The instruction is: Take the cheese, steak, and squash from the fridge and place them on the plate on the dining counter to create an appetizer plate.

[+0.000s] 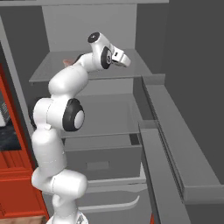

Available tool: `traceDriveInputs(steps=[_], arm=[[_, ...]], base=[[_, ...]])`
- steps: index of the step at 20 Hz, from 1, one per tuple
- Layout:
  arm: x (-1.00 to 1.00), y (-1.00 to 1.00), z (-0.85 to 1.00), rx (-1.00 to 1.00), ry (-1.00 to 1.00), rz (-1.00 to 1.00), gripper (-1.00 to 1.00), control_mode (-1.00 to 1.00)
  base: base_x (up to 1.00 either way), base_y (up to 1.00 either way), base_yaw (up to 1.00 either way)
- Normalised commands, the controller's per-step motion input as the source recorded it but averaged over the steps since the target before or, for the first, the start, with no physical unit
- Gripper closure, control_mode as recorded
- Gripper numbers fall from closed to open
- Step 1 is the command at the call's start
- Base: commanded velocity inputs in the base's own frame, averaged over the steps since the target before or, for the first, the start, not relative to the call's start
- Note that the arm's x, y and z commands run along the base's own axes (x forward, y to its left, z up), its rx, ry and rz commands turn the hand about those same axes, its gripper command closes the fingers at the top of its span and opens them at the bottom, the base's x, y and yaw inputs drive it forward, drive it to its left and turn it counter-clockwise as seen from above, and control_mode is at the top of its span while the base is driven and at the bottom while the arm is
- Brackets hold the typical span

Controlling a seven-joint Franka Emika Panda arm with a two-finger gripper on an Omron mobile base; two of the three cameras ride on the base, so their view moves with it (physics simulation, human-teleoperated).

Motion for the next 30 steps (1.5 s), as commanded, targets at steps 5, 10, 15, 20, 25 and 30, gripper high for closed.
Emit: traceDriveInputs(steps=[5, 10, 15, 20, 25, 30], arm=[[0.39, -0.08, -0.07, 0.01, 0.0, 0.0, -1.0, -1.0], [0.17, -0.11, 0.0, 0.0, 0.0, 0.0, -1.0, -1.0], [0.16, -0.17, -0.03, 0.0, -0.01, 0.0, 1.0, -1.0], [0.2, -0.15, -0.1, 0.0, 0.0, 0.0, 1.0, -1.0], [-0.16, -0.04, -0.07, 0.0, -0.05, 0.0, 1.0, -1.0], [-0.99, 0.1, 0.0, 0.0, -0.31, 0.0, 1.0, -1.0]], base=[[0.0, 0.0, 0.0], [0.0, 0.0, 0.0], [0.0, 0.0, 0.0], [0.0, 0.0, 0.0], [0.0, 0.0, 0.0], [0.0, 0.0, 0.0]])
